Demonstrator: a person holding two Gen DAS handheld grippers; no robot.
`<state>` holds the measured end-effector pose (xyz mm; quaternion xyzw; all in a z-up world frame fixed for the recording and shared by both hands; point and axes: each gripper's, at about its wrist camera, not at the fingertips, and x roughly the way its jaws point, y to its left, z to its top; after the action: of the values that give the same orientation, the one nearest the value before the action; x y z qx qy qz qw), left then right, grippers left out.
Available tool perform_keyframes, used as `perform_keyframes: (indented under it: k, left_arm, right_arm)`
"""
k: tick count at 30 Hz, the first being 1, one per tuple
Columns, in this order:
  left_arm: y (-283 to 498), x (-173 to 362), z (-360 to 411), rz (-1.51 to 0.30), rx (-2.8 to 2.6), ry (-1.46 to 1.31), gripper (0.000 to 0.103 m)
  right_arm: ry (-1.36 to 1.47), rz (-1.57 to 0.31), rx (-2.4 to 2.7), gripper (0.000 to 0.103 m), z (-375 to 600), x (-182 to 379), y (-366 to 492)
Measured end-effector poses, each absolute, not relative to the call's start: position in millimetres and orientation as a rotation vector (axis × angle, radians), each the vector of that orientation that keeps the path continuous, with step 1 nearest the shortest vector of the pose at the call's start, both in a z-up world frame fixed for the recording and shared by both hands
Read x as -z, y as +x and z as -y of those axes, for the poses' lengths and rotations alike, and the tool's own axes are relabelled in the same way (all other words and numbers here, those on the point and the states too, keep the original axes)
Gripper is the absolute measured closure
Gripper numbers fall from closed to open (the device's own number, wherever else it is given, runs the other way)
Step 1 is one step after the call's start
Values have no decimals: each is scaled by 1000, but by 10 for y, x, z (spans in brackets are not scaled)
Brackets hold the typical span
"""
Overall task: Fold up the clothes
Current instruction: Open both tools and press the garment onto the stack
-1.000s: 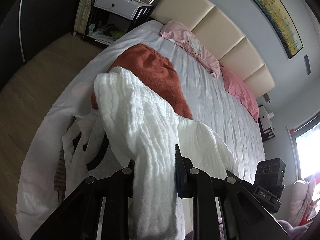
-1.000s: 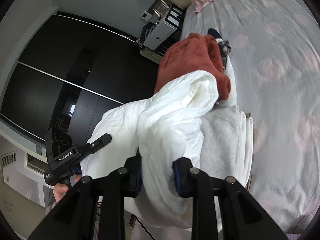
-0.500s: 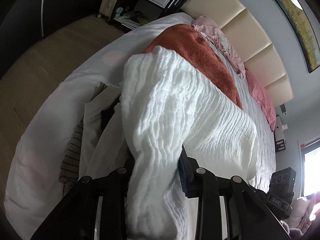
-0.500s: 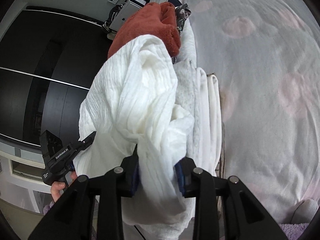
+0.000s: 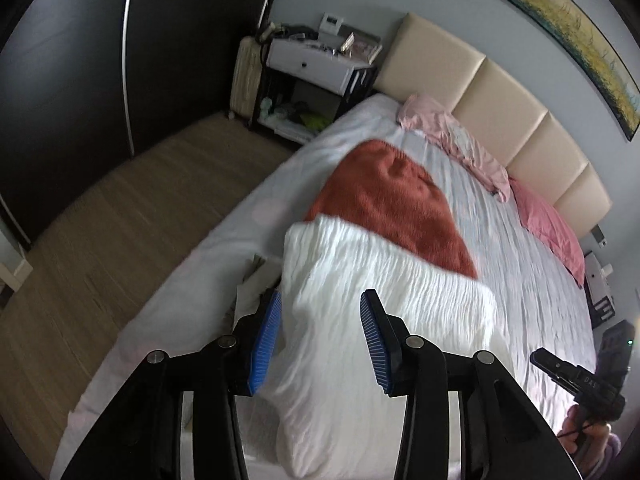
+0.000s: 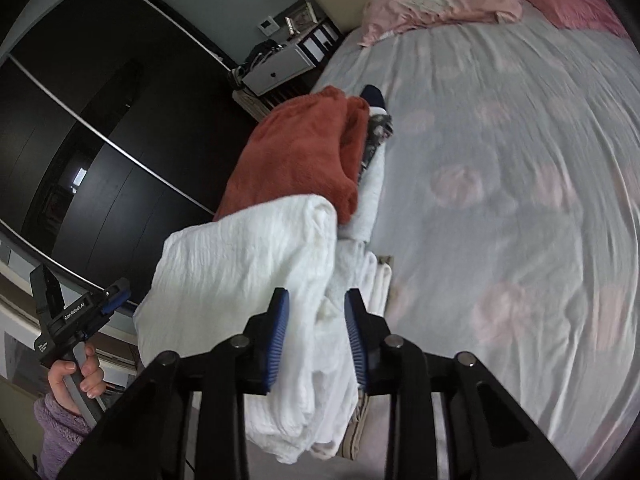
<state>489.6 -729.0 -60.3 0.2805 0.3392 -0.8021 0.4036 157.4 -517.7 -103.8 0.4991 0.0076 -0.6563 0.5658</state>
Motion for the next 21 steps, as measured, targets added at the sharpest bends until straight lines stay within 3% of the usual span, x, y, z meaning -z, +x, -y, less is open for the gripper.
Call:
perform_keyframes:
  k: [7,13,21]
  left_arm:
    - [4415,692,7417,-797,2078,698,64]
    - [4218,1126,7619,-813,2039,784,70]
    - [4218,1648,7864,-899,1978,826,71]
  right_arm:
    - [933,-120,1626,79,5886,771,2078]
    - [1047,-133,1642,79,6279,1237,2154]
    - [1172,-158,1621,81,6489,1744,2004]
